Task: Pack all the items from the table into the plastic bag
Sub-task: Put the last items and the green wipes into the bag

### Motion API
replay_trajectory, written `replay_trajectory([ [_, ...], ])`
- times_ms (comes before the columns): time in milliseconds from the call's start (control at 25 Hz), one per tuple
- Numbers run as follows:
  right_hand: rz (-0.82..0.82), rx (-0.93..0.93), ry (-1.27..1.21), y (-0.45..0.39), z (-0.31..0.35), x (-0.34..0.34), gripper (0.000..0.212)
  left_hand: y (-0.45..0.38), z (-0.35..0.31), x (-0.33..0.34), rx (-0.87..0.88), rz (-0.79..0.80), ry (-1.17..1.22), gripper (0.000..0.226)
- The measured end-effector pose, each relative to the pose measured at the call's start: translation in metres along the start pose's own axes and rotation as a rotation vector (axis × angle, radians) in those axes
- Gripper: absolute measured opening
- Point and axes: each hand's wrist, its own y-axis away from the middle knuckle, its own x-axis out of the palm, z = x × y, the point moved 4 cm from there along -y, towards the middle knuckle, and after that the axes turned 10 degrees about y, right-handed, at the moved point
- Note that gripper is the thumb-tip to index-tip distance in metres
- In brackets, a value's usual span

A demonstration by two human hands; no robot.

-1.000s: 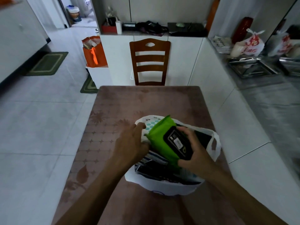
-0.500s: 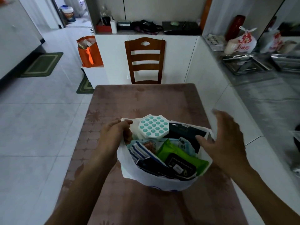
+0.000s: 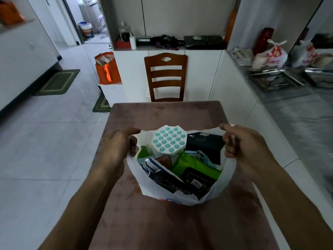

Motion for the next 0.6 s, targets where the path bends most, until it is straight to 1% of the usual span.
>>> replay_trajectory([
  [120, -0.074, 0.062, 0.024, -0.012, -0.016, 0.001, 0.012, -0.005, 0.016, 0.001, -0.045, 0.012, 0.034, 0.014],
  [200, -0.079, 0.123, 0.017, -0.017, -0.014, -0.006, 0.011, -0.011, 0.018, 0.007, -0.033, 0.066, 0.045, 0.013],
  [240, -0.073, 0.139, 0.055, -0.017, -0.013, -0.013, 0.015, -0.011, 0.018, 0.01, -0.027, 0.09, 0.045, 0.014],
  [280, -0.103, 0.117, 0.212, -0.016, -0.01, -0.022, 0.021, -0.011, 0.016, 0.011, -0.027, 0.098, 0.054, 0.015],
  [320, -0.199, 0.05, 0.512, -0.015, -0.005, -0.031, 0.027, -0.012, 0.016, 0.012, -0.027, 0.096, 0.068, 0.018],
  [360, -0.368, -0.067, 0.86, -0.013, 0.004, -0.035, 0.027, -0.013, 0.016, 0.012, -0.026, 0.097, 0.077, 0.02],
  [400, -0.541, -0.246, 1.065, -0.01, 0.015, -0.026, 0.025, -0.013, 0.016, 0.012, -0.024, 0.112, 0.068, 0.02],
  [440, -0.574, -0.384, 1.055, -0.011, 0.021, -0.005, 0.023, -0.012, 0.015, 0.013, -0.021, 0.143, 0.037, 0.018],
  [480, -0.46, -0.417, 0.948, -0.021, 0.02, 0.02, 0.026, -0.012, 0.014, 0.015, -0.017, 0.183, -0.002, 0.017],
  [520, -0.262, -0.348, 0.866, -0.039, 0.011, 0.048, 0.034, -0.011, 0.012, 0.018, -0.015, 0.208, -0.028, 0.017],
  [560, -0.053, -0.224, 0.884, -0.058, -0.001, 0.077, 0.045, -0.012, 0.009, 0.019, -0.02, 0.21, -0.032, 0.018],
  [600, 0.116, -0.112, 0.948, -0.073, -0.014, 0.1, 0.058, -0.012, 0.008, 0.019, -0.032, 0.201, -0.016, 0.019],
])
